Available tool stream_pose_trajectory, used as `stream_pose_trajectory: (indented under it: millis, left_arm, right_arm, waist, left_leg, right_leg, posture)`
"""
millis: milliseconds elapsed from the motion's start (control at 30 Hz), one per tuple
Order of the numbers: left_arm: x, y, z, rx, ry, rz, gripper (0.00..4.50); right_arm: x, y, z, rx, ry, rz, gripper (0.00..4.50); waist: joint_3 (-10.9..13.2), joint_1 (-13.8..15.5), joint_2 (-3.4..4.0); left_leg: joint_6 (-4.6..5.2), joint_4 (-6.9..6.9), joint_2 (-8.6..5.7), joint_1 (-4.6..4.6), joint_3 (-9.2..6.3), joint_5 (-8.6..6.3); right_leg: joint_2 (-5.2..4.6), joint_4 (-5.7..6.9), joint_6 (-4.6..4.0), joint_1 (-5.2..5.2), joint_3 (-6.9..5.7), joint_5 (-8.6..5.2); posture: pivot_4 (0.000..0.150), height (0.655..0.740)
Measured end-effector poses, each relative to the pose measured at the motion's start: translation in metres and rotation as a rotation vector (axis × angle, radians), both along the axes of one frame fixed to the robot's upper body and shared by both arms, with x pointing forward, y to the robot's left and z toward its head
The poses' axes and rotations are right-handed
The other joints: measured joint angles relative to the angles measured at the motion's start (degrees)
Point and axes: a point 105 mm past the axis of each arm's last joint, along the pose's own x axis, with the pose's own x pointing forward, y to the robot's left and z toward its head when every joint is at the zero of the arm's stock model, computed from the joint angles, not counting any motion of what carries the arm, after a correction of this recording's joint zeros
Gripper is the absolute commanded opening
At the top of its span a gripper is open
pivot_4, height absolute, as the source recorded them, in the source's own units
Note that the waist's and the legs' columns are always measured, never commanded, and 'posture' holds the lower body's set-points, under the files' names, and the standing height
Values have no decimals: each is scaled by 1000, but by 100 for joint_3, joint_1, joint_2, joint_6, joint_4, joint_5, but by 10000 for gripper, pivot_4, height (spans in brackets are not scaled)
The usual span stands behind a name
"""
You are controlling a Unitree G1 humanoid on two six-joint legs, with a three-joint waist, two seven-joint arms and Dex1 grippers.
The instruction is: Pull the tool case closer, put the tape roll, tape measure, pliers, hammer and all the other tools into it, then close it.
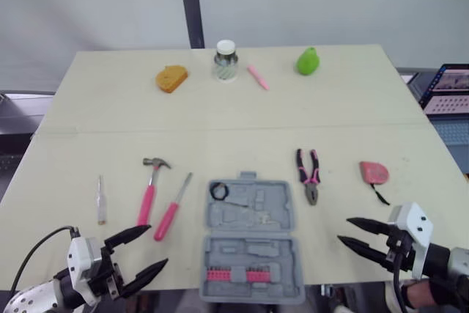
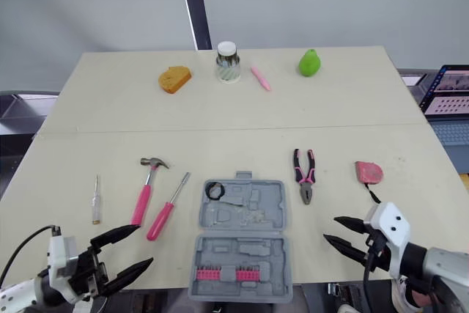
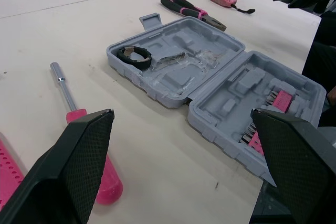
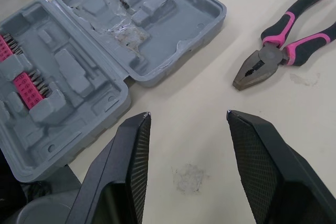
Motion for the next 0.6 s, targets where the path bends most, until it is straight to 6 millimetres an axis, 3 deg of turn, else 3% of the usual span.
stream_pose_trajectory:
  millis: [33, 133, 233, 600]
  left_arm:
    - [4, -4, 6, -7, -23, -23, 45000]
    - [18, -20, 28, -9, -119, -118, 45000]
    - [22, -34, 33, -8, -145, -203, 45000]
    - [34, -60, 31, -2, -89, -315, 45000]
  right_arm:
    - [1, 0, 0, 5, 4, -1, 24319]
    - [3, 1, 3, 26, 12, -2, 32393]
    - [2, -1, 1, 34, 46, -24, 44729]
    - [12, -32, 5, -27, 41, -254, 44729]
  waist:
    - [0, 14, 0]
    - [1, 22, 7]
    - [1, 0, 8]
    - [5, -23, 13]
  left_leg:
    - [0, 1, -1, 0, -2, 1]
    - [-2, 3, -3, 3, 0, 5]
    - [1, 0, -6, 3, 4, 4]
    - [-1, 2, -1, 6, 8, 6]
  right_leg:
    - [2, 0, 2, 2, -1, 1]
    - [6, 2, 6, 3, 4, 9]
    - [16, 0, 7, 0, 7, 9]
    - [25, 6, 7, -1, 13, 10]
  posture:
    - [1500, 7159]
    - [1500, 7159]
    - [1500, 7159]
    - [1500, 7159]
